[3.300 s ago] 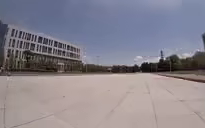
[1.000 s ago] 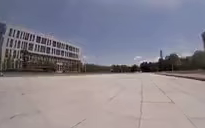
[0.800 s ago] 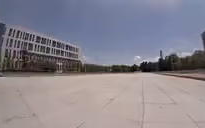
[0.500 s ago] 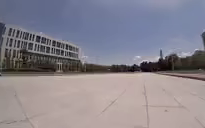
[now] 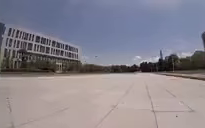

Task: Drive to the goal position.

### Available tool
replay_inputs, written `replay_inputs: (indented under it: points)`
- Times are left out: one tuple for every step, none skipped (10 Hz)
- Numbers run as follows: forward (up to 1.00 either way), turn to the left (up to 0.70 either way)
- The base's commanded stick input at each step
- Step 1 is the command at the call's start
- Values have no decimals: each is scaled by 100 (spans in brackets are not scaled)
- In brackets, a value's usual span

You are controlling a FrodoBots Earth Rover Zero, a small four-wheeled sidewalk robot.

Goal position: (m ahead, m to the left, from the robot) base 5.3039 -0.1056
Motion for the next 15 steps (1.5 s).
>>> replay_inputs:
  points:
    - [50,0]
    - [50,0]
    - [50,0]
    - [50,0]
    - [50,0]
    - [50,0]
    - [50,0]
    - [50,0]
    - [50,0]
    - [50,0]
    - [50,0]
    - [50,0]
    - [50,0]
    - [50,0]
    - [50,0]
